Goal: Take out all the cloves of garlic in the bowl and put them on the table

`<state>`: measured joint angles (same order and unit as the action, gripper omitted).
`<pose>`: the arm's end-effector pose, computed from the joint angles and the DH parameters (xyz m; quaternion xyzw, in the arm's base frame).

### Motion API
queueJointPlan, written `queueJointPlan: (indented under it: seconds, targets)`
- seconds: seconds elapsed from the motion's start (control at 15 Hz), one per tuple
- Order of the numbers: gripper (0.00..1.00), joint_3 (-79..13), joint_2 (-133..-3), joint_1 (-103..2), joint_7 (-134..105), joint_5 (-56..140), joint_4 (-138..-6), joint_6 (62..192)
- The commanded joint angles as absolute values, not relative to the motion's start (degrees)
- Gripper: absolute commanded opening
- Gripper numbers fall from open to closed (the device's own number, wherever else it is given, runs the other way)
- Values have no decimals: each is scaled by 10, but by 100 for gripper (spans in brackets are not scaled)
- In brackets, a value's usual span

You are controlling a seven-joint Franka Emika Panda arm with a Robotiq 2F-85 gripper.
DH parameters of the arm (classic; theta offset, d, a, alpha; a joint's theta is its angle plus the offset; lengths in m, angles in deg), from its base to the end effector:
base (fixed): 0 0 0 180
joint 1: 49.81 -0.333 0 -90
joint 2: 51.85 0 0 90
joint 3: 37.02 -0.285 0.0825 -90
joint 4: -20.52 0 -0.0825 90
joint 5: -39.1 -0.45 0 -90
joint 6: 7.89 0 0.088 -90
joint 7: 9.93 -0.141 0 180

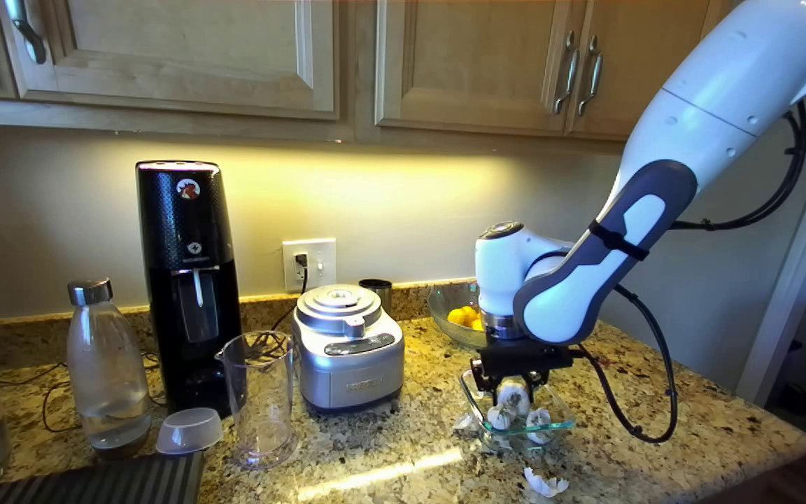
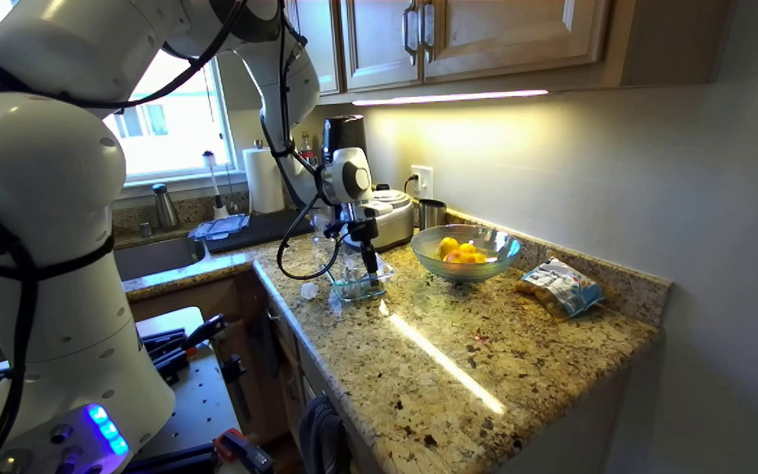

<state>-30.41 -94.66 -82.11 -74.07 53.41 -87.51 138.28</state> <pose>0.5660 0.2620 -0.0111 0.9708 -0.2119 0.0446 0.1033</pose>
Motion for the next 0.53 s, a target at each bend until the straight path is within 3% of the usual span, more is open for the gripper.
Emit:
queueJointPlan:
  seconds: [0.0,0.07,0.27,0.47]
  targets:
    - [39,-300,-945,-825,-758,544,-877,1381]
    - [38,-300,-944,-824,-758,543,-878,1381]
    - [17,-316,-921,-805,-739,526,-892,1381]
    - [16,-324,-895,-791,-733,516,-908,1385]
